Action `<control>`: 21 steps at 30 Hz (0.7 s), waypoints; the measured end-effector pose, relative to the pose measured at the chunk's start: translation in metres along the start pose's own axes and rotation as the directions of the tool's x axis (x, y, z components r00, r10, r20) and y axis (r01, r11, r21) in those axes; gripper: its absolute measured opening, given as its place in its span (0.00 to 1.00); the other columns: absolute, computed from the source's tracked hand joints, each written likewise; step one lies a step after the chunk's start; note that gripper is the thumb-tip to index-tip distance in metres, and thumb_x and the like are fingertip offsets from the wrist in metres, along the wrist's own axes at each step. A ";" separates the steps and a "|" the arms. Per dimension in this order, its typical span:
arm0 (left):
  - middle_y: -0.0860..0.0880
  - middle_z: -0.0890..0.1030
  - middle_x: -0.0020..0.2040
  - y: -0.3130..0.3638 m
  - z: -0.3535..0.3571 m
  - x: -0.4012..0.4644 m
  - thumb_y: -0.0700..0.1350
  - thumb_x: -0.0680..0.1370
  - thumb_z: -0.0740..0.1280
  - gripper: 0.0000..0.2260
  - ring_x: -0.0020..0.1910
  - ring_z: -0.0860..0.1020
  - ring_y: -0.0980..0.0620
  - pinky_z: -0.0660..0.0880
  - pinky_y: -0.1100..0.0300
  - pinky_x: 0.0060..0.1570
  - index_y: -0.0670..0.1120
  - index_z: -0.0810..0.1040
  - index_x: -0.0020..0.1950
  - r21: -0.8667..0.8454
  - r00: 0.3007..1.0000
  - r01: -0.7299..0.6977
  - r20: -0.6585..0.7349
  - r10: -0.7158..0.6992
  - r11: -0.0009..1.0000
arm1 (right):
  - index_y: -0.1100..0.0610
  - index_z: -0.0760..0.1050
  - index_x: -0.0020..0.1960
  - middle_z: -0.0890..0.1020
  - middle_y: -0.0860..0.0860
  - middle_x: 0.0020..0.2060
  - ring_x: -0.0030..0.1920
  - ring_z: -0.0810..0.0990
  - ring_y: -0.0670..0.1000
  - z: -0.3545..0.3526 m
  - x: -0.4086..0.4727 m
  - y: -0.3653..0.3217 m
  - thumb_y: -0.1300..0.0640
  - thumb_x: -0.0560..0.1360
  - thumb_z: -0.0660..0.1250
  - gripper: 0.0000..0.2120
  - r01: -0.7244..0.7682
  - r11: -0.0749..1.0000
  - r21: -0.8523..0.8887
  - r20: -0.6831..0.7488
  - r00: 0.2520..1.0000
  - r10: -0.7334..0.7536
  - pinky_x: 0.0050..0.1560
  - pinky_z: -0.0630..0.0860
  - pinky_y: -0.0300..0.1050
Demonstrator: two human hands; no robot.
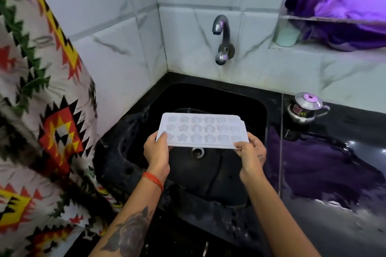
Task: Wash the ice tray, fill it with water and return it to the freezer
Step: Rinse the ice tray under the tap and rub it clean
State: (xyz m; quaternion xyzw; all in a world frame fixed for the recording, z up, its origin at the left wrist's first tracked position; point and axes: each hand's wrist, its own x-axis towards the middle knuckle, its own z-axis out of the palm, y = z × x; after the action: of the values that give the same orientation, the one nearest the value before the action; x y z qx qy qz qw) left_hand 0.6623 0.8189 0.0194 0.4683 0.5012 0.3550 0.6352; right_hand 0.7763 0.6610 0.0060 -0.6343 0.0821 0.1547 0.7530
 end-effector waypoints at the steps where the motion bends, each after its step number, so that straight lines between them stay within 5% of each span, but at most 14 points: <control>1: 0.45 0.81 0.53 0.001 0.006 0.005 0.40 0.79 0.63 0.06 0.49 0.80 0.48 0.78 0.53 0.49 0.45 0.77 0.54 0.003 1.000 0.004 0.008 -0.004 1.000 | 0.55 0.74 0.57 0.80 0.54 0.55 0.54 0.80 0.54 0.002 0.007 -0.003 0.69 0.68 0.66 0.20 0.000 1.000 0.001 -0.003 1.000 0.000 0.53 0.78 0.47; 4: 0.43 0.80 0.56 0.005 0.024 0.018 0.42 0.80 0.62 0.07 0.52 0.80 0.46 0.78 0.51 0.51 0.45 0.74 0.57 0.005 1.000 0.003 0.027 -0.004 1.000 | 0.53 0.74 0.55 0.80 0.54 0.54 0.53 0.80 0.53 0.009 0.026 -0.011 0.69 0.69 0.66 0.18 0.010 1.000 -0.004 -0.007 1.000 -0.010 0.48 0.76 0.43; 9: 0.45 0.78 0.55 0.017 0.050 0.031 0.42 0.82 0.56 0.10 0.49 0.79 0.49 0.78 0.56 0.38 0.43 0.69 0.62 -0.048 0.993 0.046 0.111 -0.041 0.998 | 0.53 0.74 0.55 0.80 0.54 0.54 0.53 0.80 0.53 0.017 0.050 -0.021 0.69 0.69 0.66 0.18 0.011 1.000 -0.004 -0.011 1.000 -0.012 0.46 0.76 0.42; 16: 0.42 0.77 0.58 0.031 0.076 0.054 0.44 0.84 0.52 0.10 0.51 0.80 0.42 0.79 0.51 0.35 0.44 0.65 0.63 -0.071 0.969 0.154 0.205 -0.136 0.986 | 0.57 0.74 0.59 0.81 0.56 0.53 0.52 0.80 0.54 0.031 0.080 -0.026 0.68 0.69 0.67 0.20 0.025 1.000 0.001 -0.035 0.999 -0.025 0.45 0.76 0.41; 21: 0.41 0.77 0.59 0.035 0.086 0.079 0.44 0.84 0.53 0.12 0.49 0.80 0.44 0.79 0.51 0.32 0.43 0.66 0.66 -0.098 0.968 0.180 0.197 -0.158 0.979 | 0.59 0.74 0.61 0.81 0.56 0.54 0.53 0.80 0.55 0.045 0.101 -0.028 0.65 0.71 0.69 0.19 0.055 0.996 -0.071 0.000 0.998 -0.055 0.53 0.78 0.48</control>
State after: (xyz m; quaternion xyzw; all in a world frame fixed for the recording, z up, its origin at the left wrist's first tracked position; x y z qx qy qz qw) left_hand 0.7661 0.8817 0.0338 0.4181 0.4556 0.2820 0.7336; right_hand 0.8773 0.7137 0.0079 -0.6628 0.0598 0.1360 0.7339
